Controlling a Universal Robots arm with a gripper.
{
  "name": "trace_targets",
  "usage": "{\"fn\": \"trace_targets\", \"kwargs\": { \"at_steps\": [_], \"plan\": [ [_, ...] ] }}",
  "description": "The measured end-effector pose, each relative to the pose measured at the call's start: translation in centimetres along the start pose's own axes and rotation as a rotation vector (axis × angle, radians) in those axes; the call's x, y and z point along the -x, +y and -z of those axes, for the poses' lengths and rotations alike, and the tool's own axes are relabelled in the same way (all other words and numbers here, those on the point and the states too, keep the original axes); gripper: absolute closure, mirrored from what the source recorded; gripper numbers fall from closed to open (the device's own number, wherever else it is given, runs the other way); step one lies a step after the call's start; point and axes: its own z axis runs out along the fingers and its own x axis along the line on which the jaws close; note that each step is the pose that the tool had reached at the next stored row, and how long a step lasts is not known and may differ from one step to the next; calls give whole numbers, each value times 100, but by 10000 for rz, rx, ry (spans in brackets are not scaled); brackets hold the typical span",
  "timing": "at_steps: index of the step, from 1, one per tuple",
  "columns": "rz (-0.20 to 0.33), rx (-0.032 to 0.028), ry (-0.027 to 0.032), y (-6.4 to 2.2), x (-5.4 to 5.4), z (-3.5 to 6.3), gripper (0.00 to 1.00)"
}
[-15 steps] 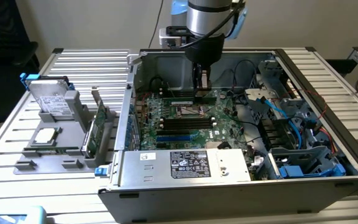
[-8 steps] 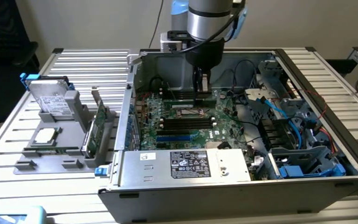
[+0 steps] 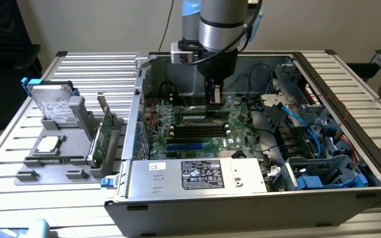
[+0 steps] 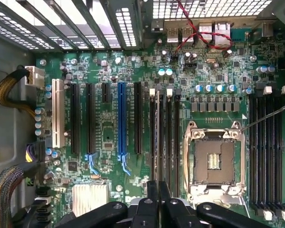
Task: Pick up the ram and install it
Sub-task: 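Insert the ram into the slot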
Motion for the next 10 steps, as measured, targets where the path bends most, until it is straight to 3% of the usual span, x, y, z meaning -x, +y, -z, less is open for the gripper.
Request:
{"fn": "trace_targets", "kwargs": {
  "at_steps": [10],
  "plan": [
    [38,2,1,-1,-20,-121,87]
  ]
}}
